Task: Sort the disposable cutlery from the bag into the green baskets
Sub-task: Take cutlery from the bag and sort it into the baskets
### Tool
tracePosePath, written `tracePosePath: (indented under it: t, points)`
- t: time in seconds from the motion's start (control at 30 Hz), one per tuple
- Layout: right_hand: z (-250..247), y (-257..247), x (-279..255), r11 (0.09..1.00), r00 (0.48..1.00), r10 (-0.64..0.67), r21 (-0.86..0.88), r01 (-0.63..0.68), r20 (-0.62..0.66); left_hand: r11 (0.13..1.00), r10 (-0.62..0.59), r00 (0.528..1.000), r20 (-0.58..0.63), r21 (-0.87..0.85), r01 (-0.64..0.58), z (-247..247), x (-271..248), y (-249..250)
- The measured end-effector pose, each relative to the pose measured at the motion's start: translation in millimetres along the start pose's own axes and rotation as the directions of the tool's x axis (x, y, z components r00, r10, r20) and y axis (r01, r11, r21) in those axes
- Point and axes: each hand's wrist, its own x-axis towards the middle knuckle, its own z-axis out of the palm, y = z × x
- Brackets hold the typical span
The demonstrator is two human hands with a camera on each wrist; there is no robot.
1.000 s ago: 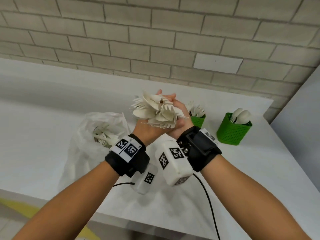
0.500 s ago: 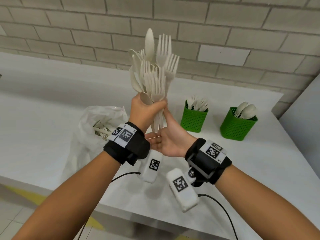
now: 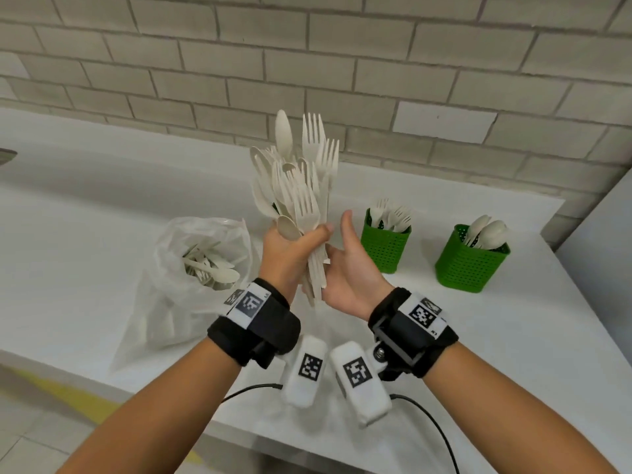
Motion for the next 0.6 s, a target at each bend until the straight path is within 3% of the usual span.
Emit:
tracePosePath:
  t: [0.17,0.27,0.37,0.47,0.6]
  points:
    - [5.3,5.6,10.2,0.996,0.995,-0.074,-0.055,0.071,-0.062,1.000,0.005,0.999,-0.045,-0.030,-0.006,0.8,-7.8,-10.6]
    - [4.5,3.0,13.5,0.972,0.988,-0.151,-0.183,0.145,-0.022,1.000,-0.010,1.000,-0.028,-0.025,0.009,-3.7,-3.4,-7.4]
    - [12.8,-14.0,8.6,0.858,0.957,-0.280,-0.426,0.286,0.080,0.998,-0.058,0.995,0.085,0.036,0.055,-15.8,10.6,2.0]
    - [24.4,-30.5,18.3,0.735,0.910,-0.393,-0.550,0.398,0.133,0.983,-0.144,0.975,0.170,0.135,0.122,-25.3,19.9,5.5]
    - [42.8,-24.5,47.7,0.578,0.880,-0.474,-0.741,0.342,0.036,0.967,-0.170,0.978,0.120,0.210,0.143,-31.6,25.1,5.3]
